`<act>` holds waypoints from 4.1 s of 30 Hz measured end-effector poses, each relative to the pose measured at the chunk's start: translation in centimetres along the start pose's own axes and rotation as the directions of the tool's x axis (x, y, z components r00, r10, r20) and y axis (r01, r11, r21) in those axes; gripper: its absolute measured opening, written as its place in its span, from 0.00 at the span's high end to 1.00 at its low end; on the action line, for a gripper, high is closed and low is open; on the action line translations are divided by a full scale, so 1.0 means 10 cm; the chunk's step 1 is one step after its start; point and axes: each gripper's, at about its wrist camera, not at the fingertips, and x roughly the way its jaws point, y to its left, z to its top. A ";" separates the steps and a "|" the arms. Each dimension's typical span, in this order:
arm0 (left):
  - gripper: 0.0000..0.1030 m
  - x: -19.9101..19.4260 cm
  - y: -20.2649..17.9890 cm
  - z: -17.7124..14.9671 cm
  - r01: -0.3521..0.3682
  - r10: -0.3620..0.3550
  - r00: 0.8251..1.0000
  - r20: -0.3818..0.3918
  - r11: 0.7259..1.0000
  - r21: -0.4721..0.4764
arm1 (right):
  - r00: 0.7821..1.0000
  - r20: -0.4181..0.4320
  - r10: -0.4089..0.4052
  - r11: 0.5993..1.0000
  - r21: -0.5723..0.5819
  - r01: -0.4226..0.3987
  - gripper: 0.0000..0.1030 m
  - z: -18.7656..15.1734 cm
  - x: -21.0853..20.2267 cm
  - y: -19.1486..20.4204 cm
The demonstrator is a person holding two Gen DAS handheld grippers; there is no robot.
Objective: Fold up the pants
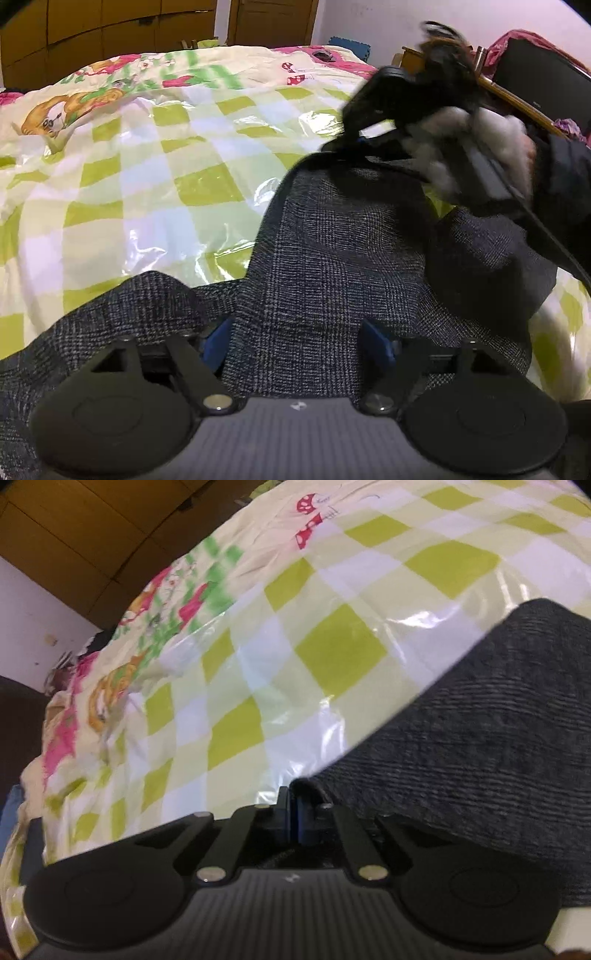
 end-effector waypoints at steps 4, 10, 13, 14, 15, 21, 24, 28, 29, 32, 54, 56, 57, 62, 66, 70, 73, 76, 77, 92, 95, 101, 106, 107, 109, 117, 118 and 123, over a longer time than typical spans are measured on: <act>0.34 -0.11 0.09 0.03 0.028 -0.028 1.000 0.014 0.998 -0.061 | 0.998 0.039 0.038 0.997 -0.074 -0.035 0.97 -0.04 -0.49 -0.01; 0.35 -0.38 -0.15 0.05 0.095 -0.095 0.995 0.037 0.995 0.008 | 0.986 0.150 0.069 0.991 -0.122 -0.050 0.97 -0.17 -1.57 -0.20; 0.35 -0.49 -0.36 0.06 0.146 -0.149 0.988 0.038 0.987 0.060 | 0.979 0.194 0.060 0.993 -0.114 -0.039 0.97 -0.35 -2.16 -0.38; 0.35 -0.52 -0.44 0.05 0.172 -0.175 0.984 0.035 0.982 0.080 | 0.979 0.199 0.049 0.993 -0.112 -0.027 0.97 -0.43 -2.32 -0.44; 0.34 -0.55 -0.55 0.03 0.200 -0.204 0.978 0.032 0.974 0.104 | 0.979 0.201 0.032 0.994 -0.106 -0.011 0.97 -0.53 -2.47 -0.53; 0.33 -0.25 -0.99 -0.14 0.282 -0.268 0.958 -0.103 0.944 0.171 | 0.989 0.129 -0.077 0.997 0.037 0.073 0.96 -1.08 -2.55 -1.24; 0.33 -0.09 -1.10 -0.30 0.266 -0.235 0.956 -0.175 0.946 0.187 | 0.992 0.107 -0.062 0.992 0.114 0.050 0.90 -1.21 -2.36 -1.51; 0.32 -0.09 -1.15 -0.30 0.264 -0.226 0.954 -0.195 0.945 0.194 | 0.988 0.151 0.013 0.980 0.195 -0.042 0.87 -1.22 -2.33 -1.66; 0.32 -0.09 -1.16 -0.27 0.264 -0.227 0.954 -0.196 0.945 0.192 | 0.983 0.174 0.051 0.970 0.227 -0.090 0.83 -1.22 -2.34 -1.69; 0.32 -0.08 -1.25 -0.20 0.261 -0.226 0.956 -0.190 0.946 0.190 | 0.959 0.228 0.166 0.920 0.313 -0.234 0.67 -1.22 -2.31 -1.79; 0.29 0.42 -1.72 0.16 0.208 -0.194 0.976 -0.096 0.963 0.169 | 0.895 0.401 0.196 0.924 0.230 -0.305 0.67 -1.09 -2.24 -1.66; 0.26 0.39 -1.70 0.16 0.215 -0.203 0.975 -0.086 0.963 0.161 | 0.883 0.418 0.212 0.933 0.181 -0.310 0.67 -1.05 -2.34 -1.59; 0.25 0.38 -1.70 0.16 0.212 -0.201 0.976 -0.082 0.963 0.164 | 0.879 0.432 0.200 0.938 0.174 -0.299 0.67 -1.04 -2.39 -1.56; 0.25 0.36 -1.68 0.17 0.202 -0.193 0.979 -0.072 0.965 0.165 | 0.840 0.518 0.162 0.954 0.135 -0.268 0.61 -1.09 -2.46 -1.51; 0.25 0.37 -1.65 0.14 0.203 -0.192 0.978 -0.084 0.967 0.152 | 0.901 0.419 0.112 0.930 0.274 -0.243 0.54 -1.08 -2.09 -1.70; 0.25 0.36 -1.69 0.14 0.202 -0.190 0.978 -0.089 0.965 0.166 | 0.872 0.479 0.106 0.806 0.472 -0.358 0.54 -1.04 -1.89 -2.05; 0.25 0.40 -1.70 0.16 0.204 -0.190 0.977 -0.094 0.965 0.168 | 0.791 0.586 0.175 0.713 0.479 -0.512 0.54 -1.04 -2.02 -2.13; 0.24 0.43 -1.71 0.15 0.208 -0.194 0.977 -0.089 0.962 0.179 | 0.728 0.652 0.214 0.761 0.356 -0.542 0.55 -1.01 -2.38 -1.97; 0.24 0.43 -1.72 0.15 0.208 -0.195 0.977 -0.087 0.961 0.183 | 0.717 0.666 0.207 0.801 0.306 -0.515 0.55 -1.02 -2.51 -1.89; 0.22 0.52 -1.72 0.10 0.203 -0.177 0.975 -0.135 0.955 0.215 | 0.815 0.568 -0.116 0.921 0.369 -0.127 0.32 -1.11 -2.51 -2.35; 0.20 0.52 -1.73 0.11 0.205 -0.178 0.975 -0.137 0.955 0.217 | 0.812 0.570 -0.129 0.892 0.424 -0.155 0.41 -1.07 -2.58 -2.48; 0.20 0.48 -1.71 0.13 0.202 -0.179 0.976 -0.122 0.956 0.215 | 0.779 0.625 0.050 0.933 0.248 -0.259 0.94 -0.79 -2.80 -2.04; 0.20 0.46 -1.69 0.13 0.195 -0.173 0.977 -0.121 0.958 0.210 | 0.753 0.655 0.063 0.943 0.208 -0.260 0.95 -0.71 -2.82 -2.17; 0.20 0.48 -1.69 0.12 0.198 -0.174 0.977 -0.126 0.957 0.210 | 0.781 0.625 0.023 0.940 0.252 -0.230 0.93 -0.74 -2.71 -2.30; 0.18 0.52 -1.73 0.09 0.202 -0.177 0.975 -0.133 0.956 0.213 | 0.853 0.512 -0.105 0.929 0.357 -0.100 0.90 -0.80 -2.46 -2.59; 0.16 0.48 -1.80 0.06 0.192 -0.162 0.978 -0.133 0.946 0.260 | 0.856 0.506 -0.106 0.945 0.319 -0.071 0.63 -1.02 -2.56 -2.65; 0.16 0.47 -1.79 0.07 0.191 -0.163 0.978 -0.130 0.948 0.254 | 0.859 0.498 -0.119 0.949 0.311 -0.048 0.62 -1.04 -2.58 -2.62; 0.16 0.46 -1.78 0.03 0.183 -0.154 0.979 -0.131 0.950 0.254 | 0.863 0.479 -0.162 0.926 0.375 -0.034 0.73 -1.01 -2.53 -2.62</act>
